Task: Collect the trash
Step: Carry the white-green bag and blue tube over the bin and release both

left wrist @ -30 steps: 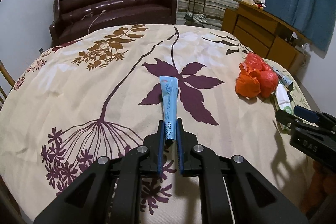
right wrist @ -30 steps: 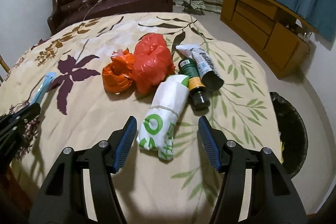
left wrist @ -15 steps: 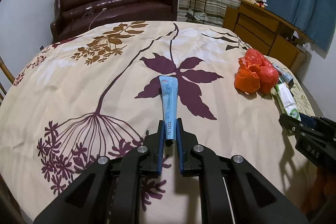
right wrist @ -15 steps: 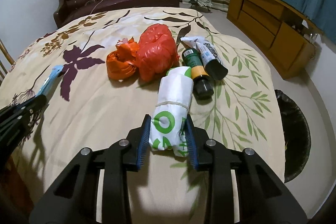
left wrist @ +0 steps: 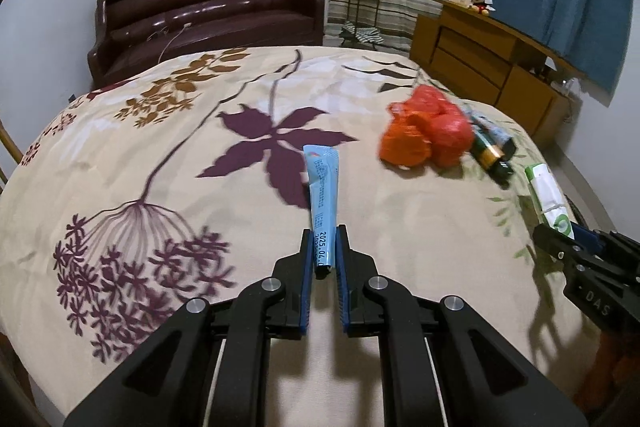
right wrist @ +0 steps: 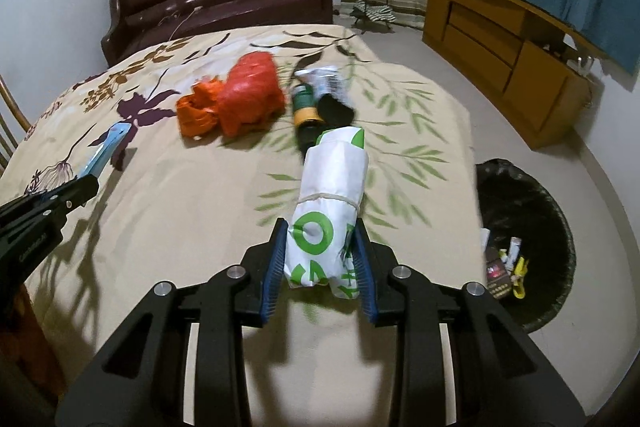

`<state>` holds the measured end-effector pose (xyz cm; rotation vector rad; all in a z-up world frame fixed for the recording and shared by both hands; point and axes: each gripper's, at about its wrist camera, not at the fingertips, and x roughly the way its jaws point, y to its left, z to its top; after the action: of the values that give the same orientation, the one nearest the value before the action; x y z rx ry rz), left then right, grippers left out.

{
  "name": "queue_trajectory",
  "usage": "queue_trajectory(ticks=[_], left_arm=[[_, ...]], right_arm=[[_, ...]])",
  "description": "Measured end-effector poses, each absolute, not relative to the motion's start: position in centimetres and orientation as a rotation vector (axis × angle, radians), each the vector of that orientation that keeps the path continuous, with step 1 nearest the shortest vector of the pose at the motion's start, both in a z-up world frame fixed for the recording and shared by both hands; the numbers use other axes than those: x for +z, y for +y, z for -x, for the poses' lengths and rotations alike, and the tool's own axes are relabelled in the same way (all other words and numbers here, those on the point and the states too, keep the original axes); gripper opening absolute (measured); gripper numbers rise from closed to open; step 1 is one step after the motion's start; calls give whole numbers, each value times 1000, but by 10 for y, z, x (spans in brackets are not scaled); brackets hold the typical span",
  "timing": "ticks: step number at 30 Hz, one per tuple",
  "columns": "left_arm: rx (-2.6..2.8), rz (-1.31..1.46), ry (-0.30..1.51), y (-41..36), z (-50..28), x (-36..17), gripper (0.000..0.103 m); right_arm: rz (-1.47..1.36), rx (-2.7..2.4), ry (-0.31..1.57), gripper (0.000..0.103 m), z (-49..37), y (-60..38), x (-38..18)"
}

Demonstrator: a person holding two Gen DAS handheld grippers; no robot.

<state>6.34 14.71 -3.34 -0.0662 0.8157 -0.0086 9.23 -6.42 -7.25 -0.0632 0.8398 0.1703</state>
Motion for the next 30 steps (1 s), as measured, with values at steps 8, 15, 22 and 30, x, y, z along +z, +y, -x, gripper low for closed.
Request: queue_trajectory(ticks=[8, 15, 22, 30], left_arm=[[-60, 41, 806, 99, -63, -29, 11], [-107, 13, 807, 58, -68, -29, 11], [-146, -19, 800, 17, -70, -28, 11], [-197, -65, 787, -30, -74, -24, 11]], right_arm=[[22, 125, 810, 31, -87, -109, -67], [-13, 72, 793, 31, -85, -153, -66], [-41, 31, 783, 31, -84, -189, -67], [-81, -17, 778, 31, -85, -232, -72]])
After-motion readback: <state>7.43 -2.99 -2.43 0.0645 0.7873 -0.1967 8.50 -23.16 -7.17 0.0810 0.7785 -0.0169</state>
